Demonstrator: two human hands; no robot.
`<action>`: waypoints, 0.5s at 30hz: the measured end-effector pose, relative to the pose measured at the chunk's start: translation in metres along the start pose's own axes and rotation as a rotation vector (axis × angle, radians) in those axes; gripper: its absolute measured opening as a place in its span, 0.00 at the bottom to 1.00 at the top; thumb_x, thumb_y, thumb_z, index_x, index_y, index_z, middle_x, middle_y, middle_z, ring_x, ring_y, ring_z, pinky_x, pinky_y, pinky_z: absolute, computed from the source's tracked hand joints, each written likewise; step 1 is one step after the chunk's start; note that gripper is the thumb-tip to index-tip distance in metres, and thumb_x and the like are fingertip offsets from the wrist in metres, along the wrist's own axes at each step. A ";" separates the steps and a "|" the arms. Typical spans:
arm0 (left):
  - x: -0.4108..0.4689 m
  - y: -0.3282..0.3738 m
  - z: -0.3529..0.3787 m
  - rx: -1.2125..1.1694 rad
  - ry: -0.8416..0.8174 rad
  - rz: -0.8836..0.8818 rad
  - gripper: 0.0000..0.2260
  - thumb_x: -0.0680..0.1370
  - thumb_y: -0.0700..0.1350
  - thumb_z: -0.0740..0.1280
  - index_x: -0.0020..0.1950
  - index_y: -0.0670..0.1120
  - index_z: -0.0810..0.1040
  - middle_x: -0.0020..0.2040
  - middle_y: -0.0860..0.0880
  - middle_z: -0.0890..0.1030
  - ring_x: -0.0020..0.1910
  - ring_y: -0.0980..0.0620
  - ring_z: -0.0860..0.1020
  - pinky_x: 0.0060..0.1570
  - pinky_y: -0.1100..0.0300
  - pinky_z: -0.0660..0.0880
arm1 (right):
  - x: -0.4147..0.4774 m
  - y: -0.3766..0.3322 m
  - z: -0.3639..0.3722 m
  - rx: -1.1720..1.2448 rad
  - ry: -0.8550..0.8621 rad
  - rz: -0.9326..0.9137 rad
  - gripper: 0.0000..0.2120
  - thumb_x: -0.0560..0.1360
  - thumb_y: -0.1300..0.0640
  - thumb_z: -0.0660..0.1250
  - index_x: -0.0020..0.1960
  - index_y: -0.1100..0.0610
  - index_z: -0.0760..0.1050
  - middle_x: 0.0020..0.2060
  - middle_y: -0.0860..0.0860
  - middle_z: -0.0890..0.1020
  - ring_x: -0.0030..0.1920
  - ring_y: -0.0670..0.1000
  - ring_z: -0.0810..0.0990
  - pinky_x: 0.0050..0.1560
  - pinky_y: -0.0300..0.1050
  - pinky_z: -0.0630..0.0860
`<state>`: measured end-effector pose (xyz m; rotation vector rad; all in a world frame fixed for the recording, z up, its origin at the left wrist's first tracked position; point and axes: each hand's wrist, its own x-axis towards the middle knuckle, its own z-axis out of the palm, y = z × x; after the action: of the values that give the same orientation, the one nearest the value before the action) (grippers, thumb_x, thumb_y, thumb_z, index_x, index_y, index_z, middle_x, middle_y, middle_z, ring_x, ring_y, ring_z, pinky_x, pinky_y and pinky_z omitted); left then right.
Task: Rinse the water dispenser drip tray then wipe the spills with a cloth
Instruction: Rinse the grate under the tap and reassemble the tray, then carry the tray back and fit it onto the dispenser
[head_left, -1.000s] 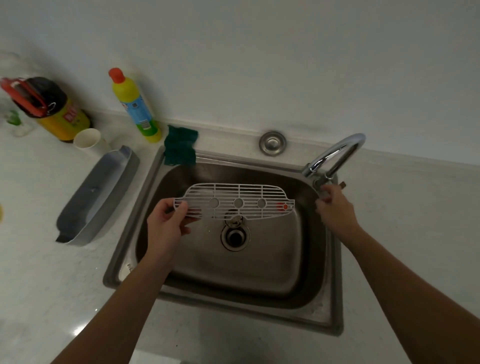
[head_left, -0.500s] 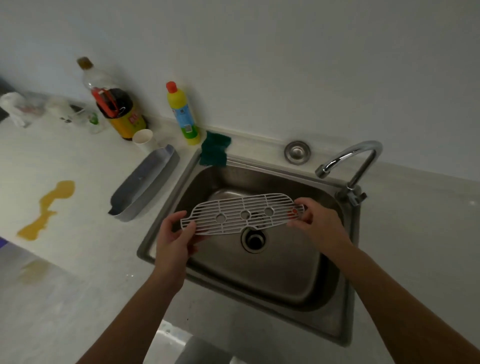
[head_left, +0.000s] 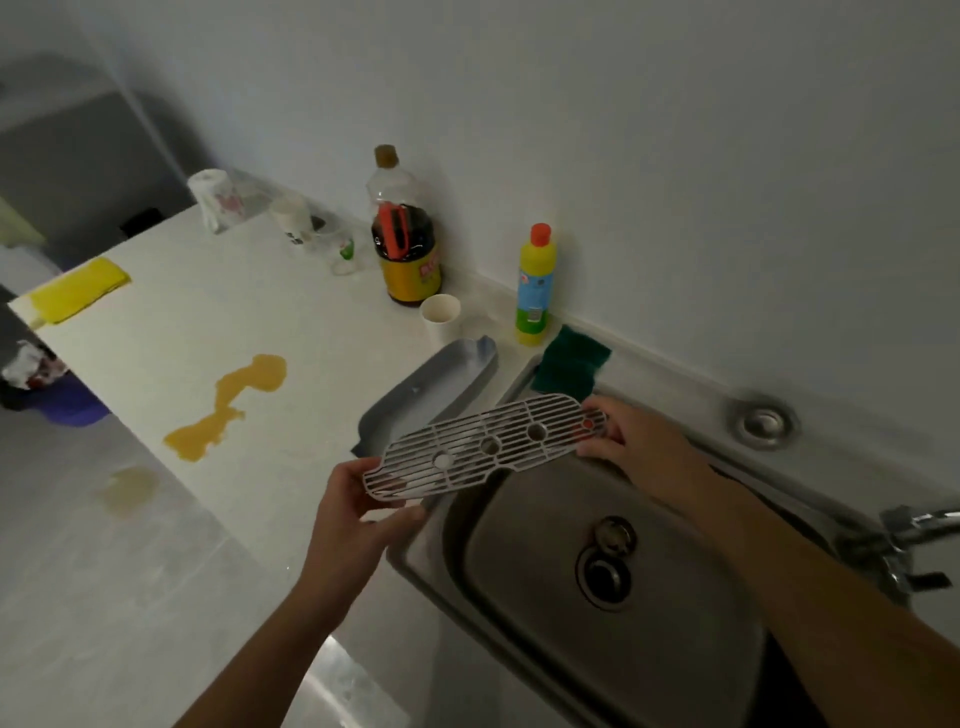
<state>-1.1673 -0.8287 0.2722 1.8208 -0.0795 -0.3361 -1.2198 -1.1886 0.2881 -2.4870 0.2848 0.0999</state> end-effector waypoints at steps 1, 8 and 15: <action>0.011 -0.008 -0.008 0.066 0.035 0.016 0.25 0.70 0.42 0.82 0.58 0.58 0.74 0.52 0.54 0.86 0.52 0.58 0.84 0.43 0.66 0.82 | 0.024 -0.010 0.002 -0.038 -0.030 -0.009 0.24 0.76 0.41 0.70 0.69 0.42 0.71 0.45 0.37 0.80 0.43 0.40 0.78 0.43 0.42 0.72; 0.098 -0.051 -0.033 0.429 0.230 0.098 0.29 0.67 0.50 0.83 0.63 0.48 0.74 0.60 0.54 0.77 0.58 0.52 0.77 0.54 0.55 0.79 | 0.177 -0.043 0.031 -0.221 -0.209 -0.057 0.27 0.78 0.43 0.69 0.75 0.44 0.66 0.63 0.48 0.75 0.59 0.52 0.78 0.61 0.54 0.76; 0.130 -0.075 -0.022 0.369 0.157 -0.092 0.34 0.69 0.56 0.81 0.70 0.55 0.69 0.59 0.56 0.76 0.57 0.54 0.79 0.55 0.51 0.82 | 0.250 -0.035 0.050 -0.477 -0.262 -0.189 0.28 0.78 0.45 0.69 0.75 0.50 0.67 0.63 0.55 0.70 0.55 0.56 0.76 0.54 0.58 0.79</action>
<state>-1.0462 -0.8172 0.1815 2.2147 0.0559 -0.2535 -0.9691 -1.1766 0.2338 -2.9126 -0.0997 0.4571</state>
